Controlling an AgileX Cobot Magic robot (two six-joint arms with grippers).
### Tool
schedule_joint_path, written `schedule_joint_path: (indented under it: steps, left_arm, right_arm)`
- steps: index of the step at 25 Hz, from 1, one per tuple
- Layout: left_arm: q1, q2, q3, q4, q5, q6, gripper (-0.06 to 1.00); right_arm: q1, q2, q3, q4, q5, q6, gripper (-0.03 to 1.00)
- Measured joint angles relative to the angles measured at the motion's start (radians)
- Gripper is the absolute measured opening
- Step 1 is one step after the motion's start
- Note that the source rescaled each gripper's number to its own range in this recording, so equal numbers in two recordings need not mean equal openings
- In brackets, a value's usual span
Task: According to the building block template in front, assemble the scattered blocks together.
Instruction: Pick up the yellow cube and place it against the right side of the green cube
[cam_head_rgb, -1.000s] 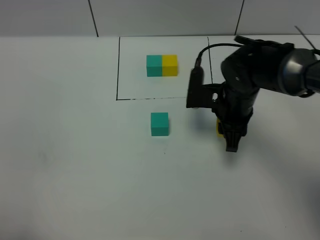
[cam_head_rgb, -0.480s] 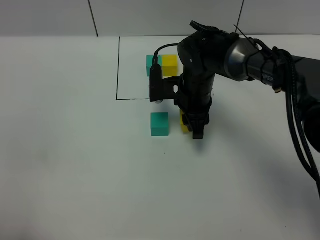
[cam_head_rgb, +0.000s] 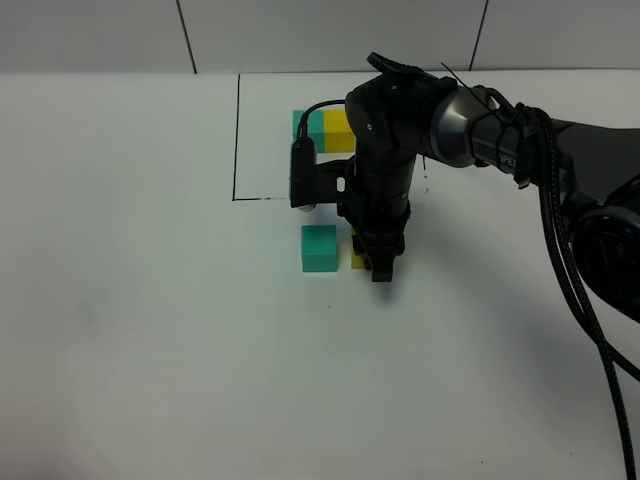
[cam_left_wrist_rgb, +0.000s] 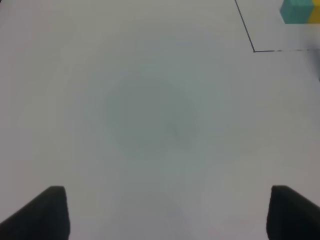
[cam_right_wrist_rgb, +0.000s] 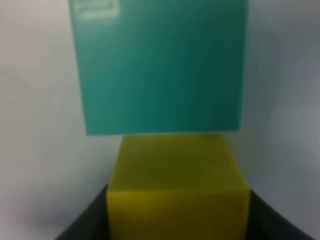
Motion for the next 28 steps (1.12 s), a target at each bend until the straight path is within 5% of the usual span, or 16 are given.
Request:
schedule_joint_path:
  steps: [28]
  left_arm:
    - [0.000, 0.000, 0.000, 0.000, 0.000, 0.000, 0.81]
  right_arm:
    - [0.000, 0.003, -0.004, 0.071, -0.014, -0.027, 0.01]
